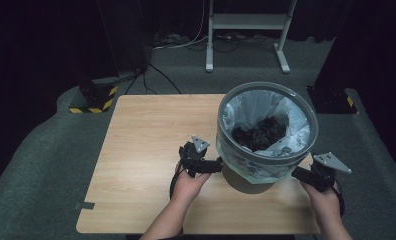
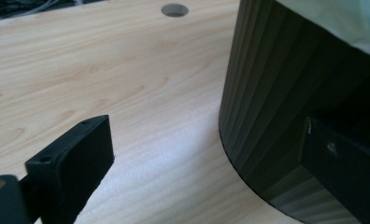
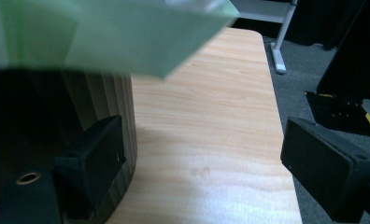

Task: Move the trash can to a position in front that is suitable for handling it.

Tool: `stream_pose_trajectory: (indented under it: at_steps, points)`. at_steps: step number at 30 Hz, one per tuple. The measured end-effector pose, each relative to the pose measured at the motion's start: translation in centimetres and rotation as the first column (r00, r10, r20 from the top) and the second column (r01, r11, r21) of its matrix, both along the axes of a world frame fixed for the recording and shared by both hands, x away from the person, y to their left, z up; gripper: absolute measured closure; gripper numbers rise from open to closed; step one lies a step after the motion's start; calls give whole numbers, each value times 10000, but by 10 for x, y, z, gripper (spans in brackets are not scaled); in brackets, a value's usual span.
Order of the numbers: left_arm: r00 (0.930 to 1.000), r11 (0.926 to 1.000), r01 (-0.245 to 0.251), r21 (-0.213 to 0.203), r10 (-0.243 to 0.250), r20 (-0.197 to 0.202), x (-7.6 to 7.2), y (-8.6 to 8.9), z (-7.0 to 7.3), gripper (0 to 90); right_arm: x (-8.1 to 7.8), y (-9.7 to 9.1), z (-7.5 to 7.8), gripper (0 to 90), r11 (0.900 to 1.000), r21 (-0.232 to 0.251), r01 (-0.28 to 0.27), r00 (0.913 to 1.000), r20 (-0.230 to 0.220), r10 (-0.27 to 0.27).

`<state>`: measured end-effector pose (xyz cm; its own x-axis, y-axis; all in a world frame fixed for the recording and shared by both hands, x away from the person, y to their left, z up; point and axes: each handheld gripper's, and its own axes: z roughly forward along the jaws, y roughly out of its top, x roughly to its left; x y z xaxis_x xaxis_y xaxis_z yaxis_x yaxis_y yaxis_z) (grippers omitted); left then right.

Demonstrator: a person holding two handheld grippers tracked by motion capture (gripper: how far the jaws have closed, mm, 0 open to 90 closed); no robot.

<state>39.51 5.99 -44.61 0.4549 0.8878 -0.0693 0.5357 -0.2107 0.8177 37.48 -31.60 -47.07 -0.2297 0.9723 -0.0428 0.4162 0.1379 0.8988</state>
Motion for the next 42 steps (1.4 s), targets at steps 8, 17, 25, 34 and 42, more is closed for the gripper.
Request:
stream_pose_trajectory:
  at_steps: [8, 17, 25, 34, 42]
  points:
    - [9997, 9991, -177, -391, 169, -198, 5, 0, -5, 79, 8, 1, 5, 160, 9997, -157, -167, 9998, -80, 166]
    - [9977, 9953, -576, -772, 546, -404, 9, 16, -7, 107, 16, 22, 8, 281, 9975, -620, -337, 9994, 93, 344]
    - [9941, 9924, -936, -794, 888, -623, 13, 39, -7, 142, 28, 46, 6, 314, 9980, -360, -514, 9986, 101, 518]
    - [9895, 9885, -1205, -916, 1122, -909, 24, 56, -6, 152, 39, 69, 3, 326, 9990, -250, -376, 9989, 252, 383]
    - [9858, 9843, -1369, -1109, 1244, -1131, 27, 57, -14, 143, 44, 68, 1, 244, 9997, -142, -182, 9998, 82, 183]
